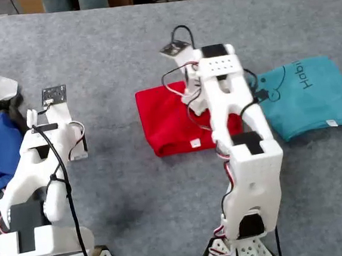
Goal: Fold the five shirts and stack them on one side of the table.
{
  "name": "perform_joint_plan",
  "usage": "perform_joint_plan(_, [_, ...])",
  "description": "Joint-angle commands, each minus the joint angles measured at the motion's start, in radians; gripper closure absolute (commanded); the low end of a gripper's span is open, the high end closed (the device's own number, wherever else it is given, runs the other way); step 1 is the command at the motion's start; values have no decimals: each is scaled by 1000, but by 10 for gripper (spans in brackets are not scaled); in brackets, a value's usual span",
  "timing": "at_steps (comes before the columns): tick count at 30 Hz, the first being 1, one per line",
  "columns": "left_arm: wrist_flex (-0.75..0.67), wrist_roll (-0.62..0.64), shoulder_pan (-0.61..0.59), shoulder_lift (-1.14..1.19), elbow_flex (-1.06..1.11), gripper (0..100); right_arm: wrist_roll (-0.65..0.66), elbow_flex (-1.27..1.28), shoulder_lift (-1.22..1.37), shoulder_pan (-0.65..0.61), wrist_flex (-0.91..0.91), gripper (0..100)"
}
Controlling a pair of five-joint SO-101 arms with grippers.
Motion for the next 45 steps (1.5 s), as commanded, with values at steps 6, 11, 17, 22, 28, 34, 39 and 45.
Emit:
perform_joint_plan(6, [-9,3,-18,-38,-2,971,155,-42,-15,169,195,984])
perform_joint_plan(11, [-9,3,-18,-38,-2,971,227,-44,-15,310,213,984])
perform_joint_plan(17, [-11,3,-7,-38,-7,971,242,-58,-58,364,233,984])
perform_joint_plan(22, [-2,3,81,-48,-31,971,242,-74,-197,319,230,984])
perform_joint_plan(28, [189,26,318,-77,-292,971,236,-61,-297,267,239,984])
perform_joint_plan(34, [132,129,556,-61,-481,971,238,87,-303,269,210,984])
perform_joint_plan(39, [40,132,674,80,-492,971,236,275,-300,267,95,984])
perform_joint_plan(45, [91,132,722,239,-472,971,236,420,-255,302,-92,984])
